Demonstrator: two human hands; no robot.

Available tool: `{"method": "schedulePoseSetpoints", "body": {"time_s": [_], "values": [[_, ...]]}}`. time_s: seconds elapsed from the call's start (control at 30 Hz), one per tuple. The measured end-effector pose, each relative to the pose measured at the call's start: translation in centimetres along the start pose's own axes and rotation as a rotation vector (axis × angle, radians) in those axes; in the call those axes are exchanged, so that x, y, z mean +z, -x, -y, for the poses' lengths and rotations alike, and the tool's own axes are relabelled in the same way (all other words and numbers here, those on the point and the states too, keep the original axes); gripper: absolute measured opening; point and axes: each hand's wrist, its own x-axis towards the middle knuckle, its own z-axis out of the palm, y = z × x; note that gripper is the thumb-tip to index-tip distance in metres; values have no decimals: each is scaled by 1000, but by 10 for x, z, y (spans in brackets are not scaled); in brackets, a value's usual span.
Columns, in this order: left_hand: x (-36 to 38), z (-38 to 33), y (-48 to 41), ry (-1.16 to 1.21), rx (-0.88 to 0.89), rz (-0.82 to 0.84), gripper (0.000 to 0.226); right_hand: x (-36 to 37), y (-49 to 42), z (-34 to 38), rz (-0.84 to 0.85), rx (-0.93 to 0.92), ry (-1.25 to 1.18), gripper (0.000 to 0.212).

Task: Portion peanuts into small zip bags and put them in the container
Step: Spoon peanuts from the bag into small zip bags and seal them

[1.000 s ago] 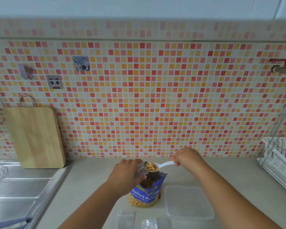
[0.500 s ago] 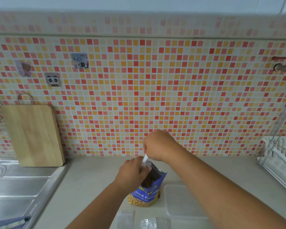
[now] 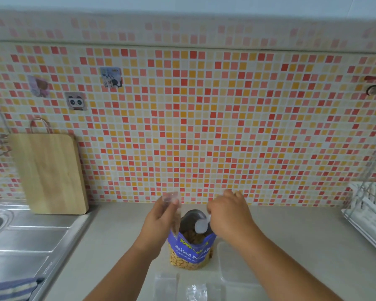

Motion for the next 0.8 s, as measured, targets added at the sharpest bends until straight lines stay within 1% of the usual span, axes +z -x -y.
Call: {"method": "schedulePoseSetpoints", "body": {"time_s": [0.1, 0.17, 0.2, 0.23, 0.27, 0.3, 0.33, 0.37, 0.4, 0.43, 0.5, 0.57, 0.67, 0.73, 0.8], "values": [[1, -9, 8, 352, -135, 59, 36, 31, 3, 4, 41, -15, -33, 31], [0, -11, 15, 509, -205, 117, 42, 38, 4, 5, 12, -17, -54, 30], [-1, -12, 18, 563, -218, 150, 44, 38, 5, 7, -46, 5, -123, 29], [-2, -10, 21, 599, -229, 179, 47, 36, 8, 10, -125, 53, -268, 28], [-2, -9, 24, 607, -238, 209, 49, 32, 13, 14, -188, 117, -506, 26], [-2, -6, 27, 581, -245, 244, 52, 27, 18, 19, -212, 169, -801, 24], [-2, -6, 30, 531, -254, 283, 54, 22, 25, 26, -156, 210, -1066, 23], [-1, -4, 33, 480, -266, 325, 56, 18, 31, 34, -74, 233, -1259, 24], [0, -2, 36, 445, -281, 367, 57, 18, 36, 40, -6, 253, -1332, 25], [0, 0, 39, 428, -299, 393, 58, 21, 41, 45, 28, 267, -1373, 24], [-1, 4, 43, 437, -323, 423, 59, 25, 47, 52, -15, 328, -1428, 19], [-1, 8, 45, 452, -318, 431, 59, 31, 49, 53, -76, 375, -1455, 19], [-2, 14, 47, 413, -336, 426, 56, 37, 54, 55, -88, 378, -1464, 23], [-10, 21, 46, 335, -337, 402, 53, 46, 57, 54, -58, 396, -1471, 23], [-24, 35, 43, 208, -351, 302, 58, 62, 59, 52, 29, 442, -1500, 20]]}}
